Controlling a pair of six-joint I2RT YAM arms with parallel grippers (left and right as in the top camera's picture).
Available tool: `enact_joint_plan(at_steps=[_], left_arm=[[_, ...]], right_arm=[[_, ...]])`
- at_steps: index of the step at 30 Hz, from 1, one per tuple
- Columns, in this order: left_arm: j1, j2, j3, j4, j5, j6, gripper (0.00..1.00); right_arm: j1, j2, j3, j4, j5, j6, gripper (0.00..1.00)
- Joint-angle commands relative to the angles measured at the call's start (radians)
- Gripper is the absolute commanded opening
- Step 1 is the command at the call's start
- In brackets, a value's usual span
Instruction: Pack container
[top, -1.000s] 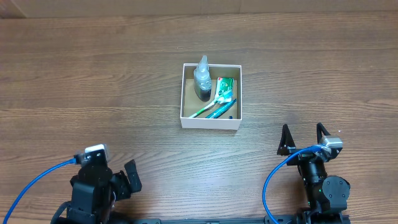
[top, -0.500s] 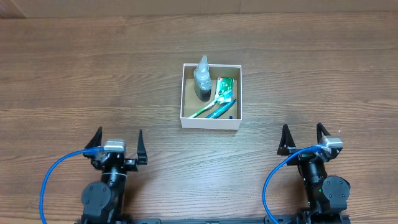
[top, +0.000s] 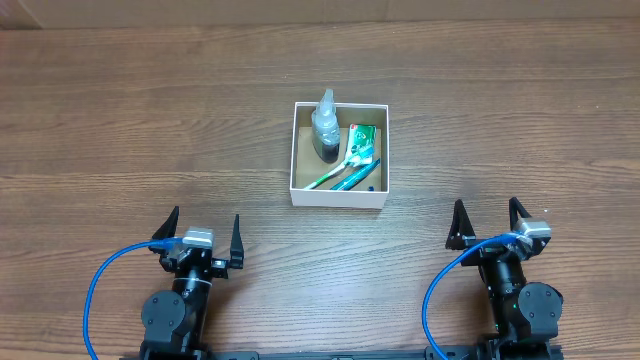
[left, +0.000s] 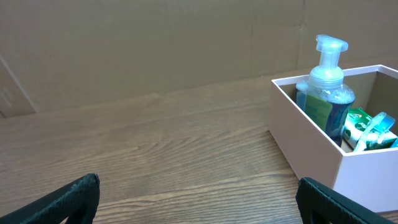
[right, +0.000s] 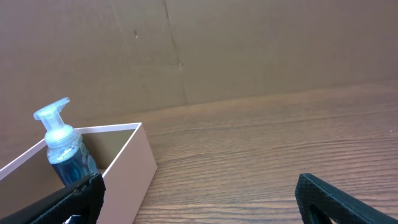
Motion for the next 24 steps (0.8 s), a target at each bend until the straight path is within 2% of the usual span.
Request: enact_joint_plan(at_steps=[1, 24], left_arm=[[0.008, -0.012, -0.003, 0.001, 0.026, 0.022, 1.0], [0.008, -0.012, -0.003, 0.001, 0.026, 0.022, 1.0]], right_arm=[[0.007, -0.006, -0.01, 0.008, 0.009, -0.007, 1.0], [0.041, -0.006, -0.01, 0.008, 0.009, -0.007, 1.0]])
